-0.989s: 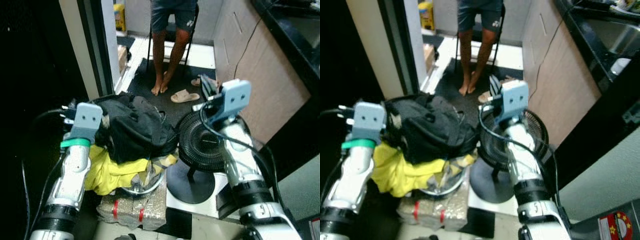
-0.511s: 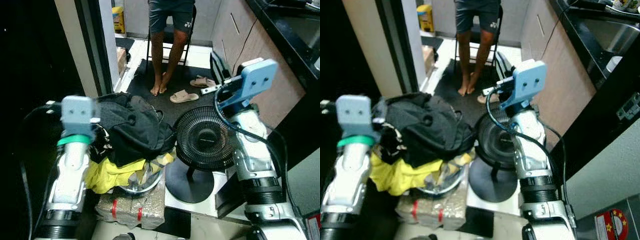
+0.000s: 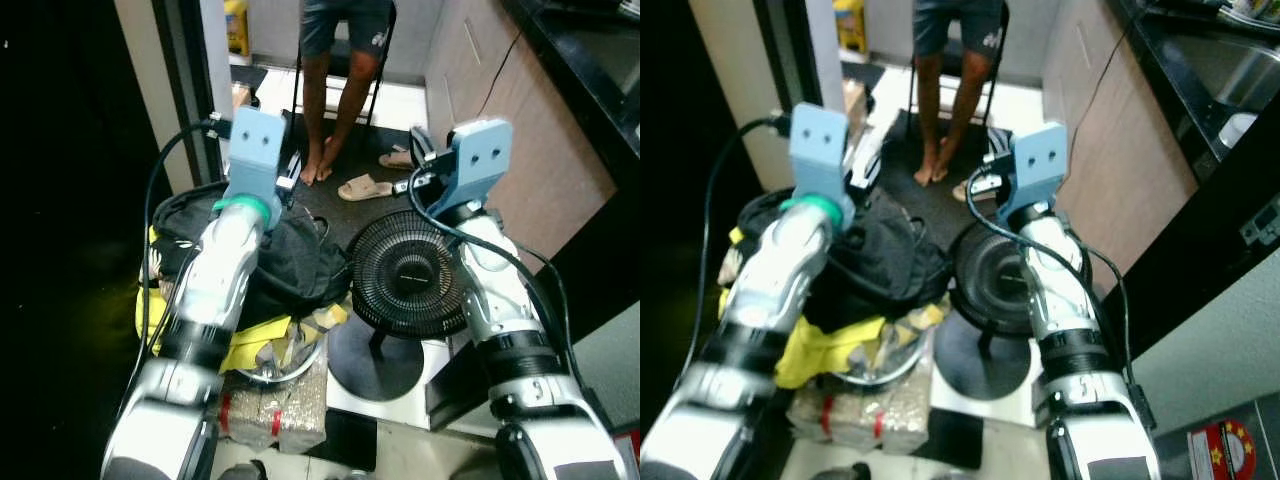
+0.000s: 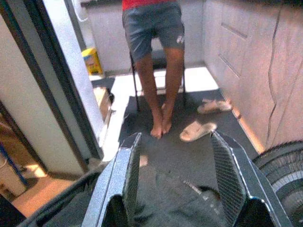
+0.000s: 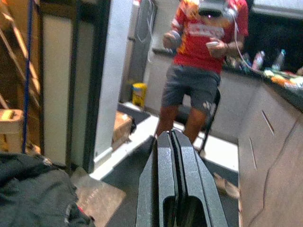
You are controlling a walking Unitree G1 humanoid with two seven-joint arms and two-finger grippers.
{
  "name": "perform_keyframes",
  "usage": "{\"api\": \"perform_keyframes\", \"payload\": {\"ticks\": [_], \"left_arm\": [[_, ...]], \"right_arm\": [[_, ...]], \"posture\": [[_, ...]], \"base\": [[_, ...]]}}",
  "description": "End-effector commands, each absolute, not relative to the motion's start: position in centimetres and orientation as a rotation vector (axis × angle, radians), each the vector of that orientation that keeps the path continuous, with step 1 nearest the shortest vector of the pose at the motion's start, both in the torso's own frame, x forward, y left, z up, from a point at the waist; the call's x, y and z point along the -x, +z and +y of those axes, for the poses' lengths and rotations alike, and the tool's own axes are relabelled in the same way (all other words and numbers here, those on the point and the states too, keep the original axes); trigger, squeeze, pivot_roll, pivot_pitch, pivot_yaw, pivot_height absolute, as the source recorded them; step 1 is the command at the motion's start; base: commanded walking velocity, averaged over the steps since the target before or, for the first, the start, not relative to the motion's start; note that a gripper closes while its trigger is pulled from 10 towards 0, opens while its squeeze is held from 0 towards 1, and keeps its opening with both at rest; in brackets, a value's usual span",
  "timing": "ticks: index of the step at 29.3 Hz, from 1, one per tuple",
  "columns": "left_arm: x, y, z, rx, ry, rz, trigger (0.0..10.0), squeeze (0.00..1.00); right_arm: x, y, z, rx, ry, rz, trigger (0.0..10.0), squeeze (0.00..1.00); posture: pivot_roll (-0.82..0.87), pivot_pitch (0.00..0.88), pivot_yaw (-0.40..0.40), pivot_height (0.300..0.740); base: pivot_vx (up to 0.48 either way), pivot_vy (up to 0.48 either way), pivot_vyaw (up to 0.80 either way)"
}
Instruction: Clothes washing
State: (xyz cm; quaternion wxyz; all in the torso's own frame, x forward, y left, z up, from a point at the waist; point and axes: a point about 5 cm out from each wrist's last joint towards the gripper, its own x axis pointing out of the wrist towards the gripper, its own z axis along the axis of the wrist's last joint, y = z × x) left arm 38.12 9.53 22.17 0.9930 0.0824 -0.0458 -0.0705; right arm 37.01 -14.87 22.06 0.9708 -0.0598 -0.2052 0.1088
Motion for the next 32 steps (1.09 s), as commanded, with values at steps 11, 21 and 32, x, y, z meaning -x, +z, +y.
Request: {"api": "perform_keyframes", "payload": {"ticks": [11, 21, 32], "left_arm": [[-39.2, 18.0, 15.0, -0.322, 0.026, 0.126, 10.0, 0.3], [-37.0, 17.3, 19.3, -0.285, 0.089, 0.147, 10.0, 1.0], [-34.3, 13.9, 19.2, -0.325, -0.14, 0.341, 10.0, 0.0]], "right_arm": [[-37.6, 20.8, -14.2, 0.111, 0.235, -0.333, 10.0, 0.0], [-37.4, 19.9, -14.6, 0.102, 0.222, -0.331, 10.0, 0.0], [-37.5, 19.8, -14.1, 0.097, 0.241, -0.335, 10.0, 0.0]], "posture": [[0.05, 0.104, -0.029, 0.74], [0.07, 0.11, -0.029, 0.74], [0.06, 0.09, -0.023, 0.74]], "base": [[0.0, 0.0, 0.0], [0.0, 0.0, 0.0], [0.0, 0.0, 0.0]]}}
